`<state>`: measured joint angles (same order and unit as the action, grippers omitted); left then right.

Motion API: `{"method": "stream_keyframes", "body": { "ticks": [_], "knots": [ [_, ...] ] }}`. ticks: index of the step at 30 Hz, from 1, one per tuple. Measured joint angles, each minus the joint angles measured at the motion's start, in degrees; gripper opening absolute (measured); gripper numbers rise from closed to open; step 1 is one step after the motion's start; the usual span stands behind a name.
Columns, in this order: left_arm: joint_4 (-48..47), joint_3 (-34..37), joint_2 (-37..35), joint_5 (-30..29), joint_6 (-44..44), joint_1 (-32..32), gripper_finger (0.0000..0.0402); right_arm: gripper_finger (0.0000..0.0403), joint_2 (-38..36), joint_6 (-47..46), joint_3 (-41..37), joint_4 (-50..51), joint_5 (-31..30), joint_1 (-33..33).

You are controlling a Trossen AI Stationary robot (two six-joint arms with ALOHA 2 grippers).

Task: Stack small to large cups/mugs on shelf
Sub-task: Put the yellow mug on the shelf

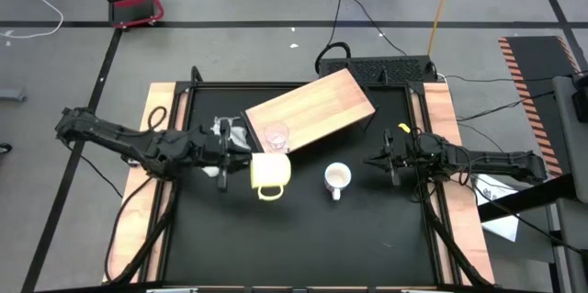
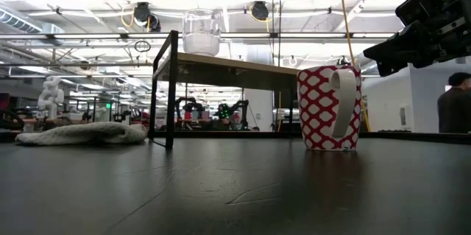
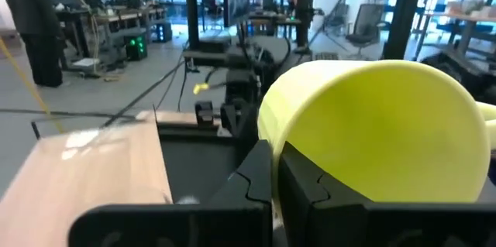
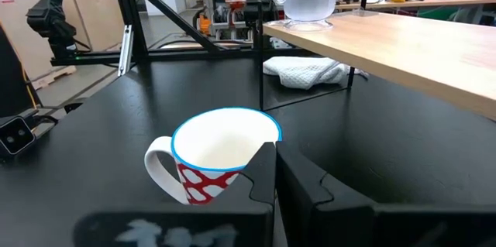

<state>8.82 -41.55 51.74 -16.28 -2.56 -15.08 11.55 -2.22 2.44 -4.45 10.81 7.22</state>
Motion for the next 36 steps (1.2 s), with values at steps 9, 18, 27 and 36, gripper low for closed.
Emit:
{"method": "stream_keyframes", "body": {
  "ticks": [9, 18, 27, 36],
  "knots": [
    [-3.3, -4.0, 1.1, 3.0, 0.0, 6.5, 0.0004, 0.0000, 0.0, 0.1, 0.0, 0.0, 0.0, 0.0],
    [-3.2, -9.6, 8.1, 9.6, 0.4, 13.9, 0.0004, 0.0000, 0.0, 0.3, 0.0, 0.0, 0.0, 0.0],
    [-8.6, -23.9, 17.5, 14.5, -0.2, 21.2, 0.0004, 0.0000, 0.0, 0.0, 0.0, 0.0, 0.0, 0.0],
    [-23.5, -40.8, 27.2, 15.0, -2.2, 27.0, 0.0004, 0.0000, 0.0, 0.0, 0.0, 0.1, 0.0, 0.0]
  ]
}}
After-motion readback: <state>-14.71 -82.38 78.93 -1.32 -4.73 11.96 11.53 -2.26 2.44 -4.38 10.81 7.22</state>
